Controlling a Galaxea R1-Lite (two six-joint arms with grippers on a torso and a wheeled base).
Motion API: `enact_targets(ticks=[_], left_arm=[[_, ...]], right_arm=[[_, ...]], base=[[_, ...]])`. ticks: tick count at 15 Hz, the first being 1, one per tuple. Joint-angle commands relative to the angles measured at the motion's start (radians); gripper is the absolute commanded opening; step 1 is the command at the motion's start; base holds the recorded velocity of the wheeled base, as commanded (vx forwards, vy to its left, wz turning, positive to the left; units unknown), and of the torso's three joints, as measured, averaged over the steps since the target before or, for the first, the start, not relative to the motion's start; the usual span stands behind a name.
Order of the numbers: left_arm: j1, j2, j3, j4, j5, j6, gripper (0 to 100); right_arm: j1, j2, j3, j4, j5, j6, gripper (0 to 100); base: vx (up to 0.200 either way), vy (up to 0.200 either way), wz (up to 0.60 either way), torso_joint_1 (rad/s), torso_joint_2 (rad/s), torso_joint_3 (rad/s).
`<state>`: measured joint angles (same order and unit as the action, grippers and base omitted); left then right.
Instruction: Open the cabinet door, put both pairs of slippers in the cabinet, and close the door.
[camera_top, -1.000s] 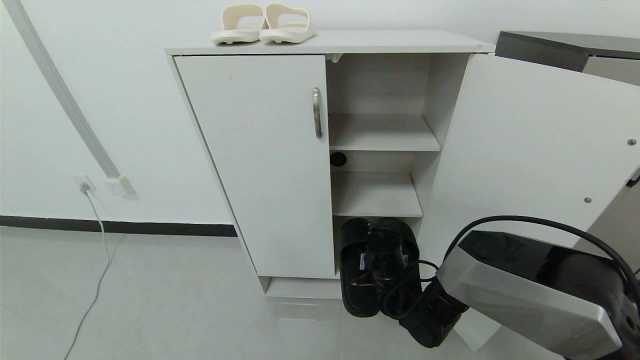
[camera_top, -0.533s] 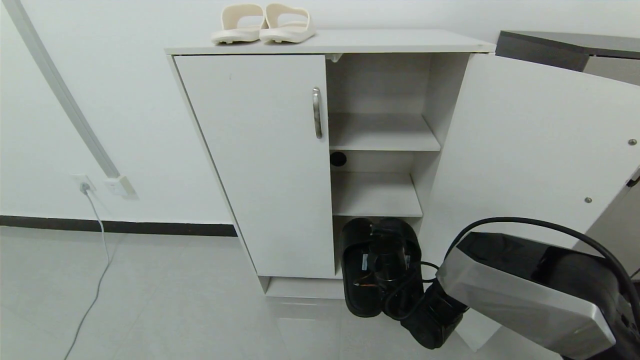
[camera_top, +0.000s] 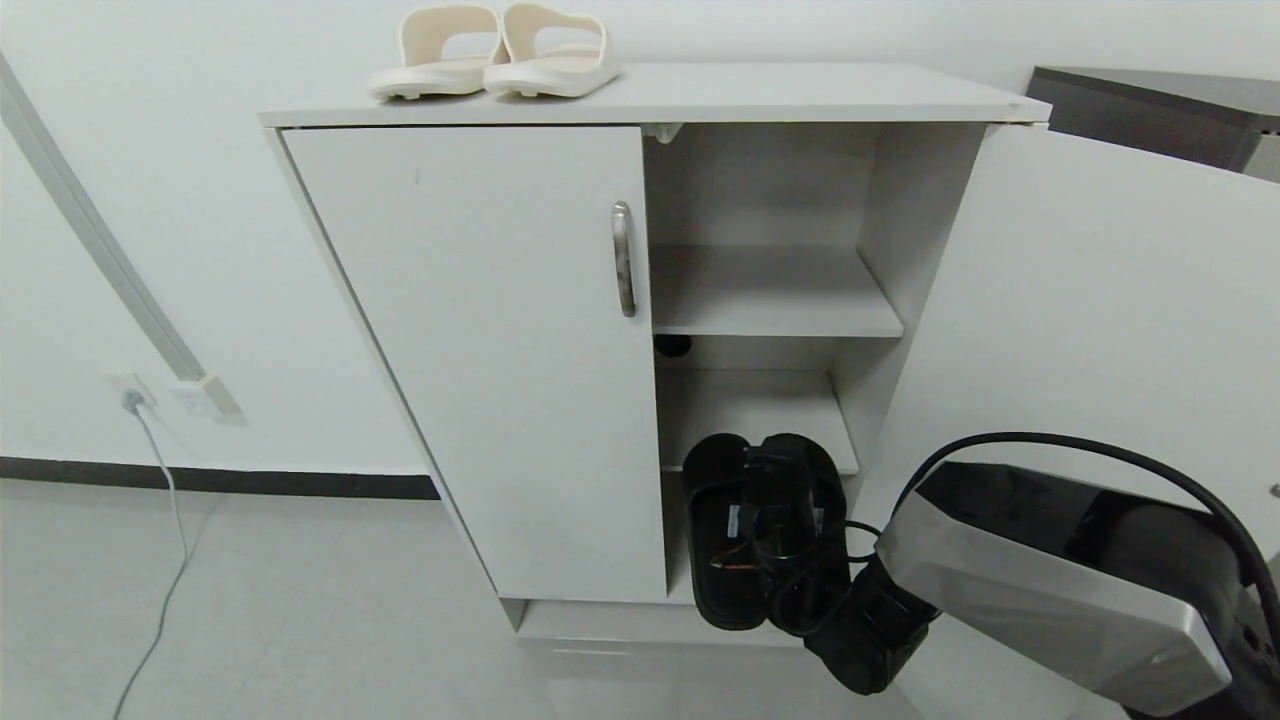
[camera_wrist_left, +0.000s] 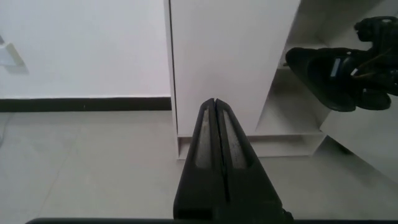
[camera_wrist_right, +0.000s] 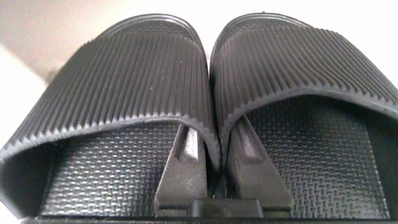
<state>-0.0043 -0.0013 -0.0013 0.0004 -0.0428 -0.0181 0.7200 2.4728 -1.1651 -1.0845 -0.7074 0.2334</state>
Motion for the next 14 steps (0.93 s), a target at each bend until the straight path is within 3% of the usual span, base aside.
enact_targets(ticks=[1,5,9,14], left_arm=[[0.001,0.001,0.0,0.0,0.0,0.0,0],[0.001,0.001,0.0,0.0,0.0,0.0,0],[0.0,0.001,0.0,0.0,0.0,0.0,0],[0.001,0.001,0.0,0.0,0.0,0.0,0]], right_arm=[[-0.004,0.0,-0.004,0.0,0.0,0.0,0],[-0.013,0.003,-0.011,0.001,-0.001,-0.013,0],[-0.06,0.044,-0.096,0.017,0.032,-0.036,0],[-0.108,0.097,-0.251,0.147,0.102,-0.036,0]], base=[[0.2,0.0,0.0,0.002,0.01,0.002],[0.2,0.0,0.0,0.002,0.0,0.004],[0.0,0.0,0.0,0.0,0.0,0.0],[0.0,0.0,0.0,0.0,0.0,0.0]])
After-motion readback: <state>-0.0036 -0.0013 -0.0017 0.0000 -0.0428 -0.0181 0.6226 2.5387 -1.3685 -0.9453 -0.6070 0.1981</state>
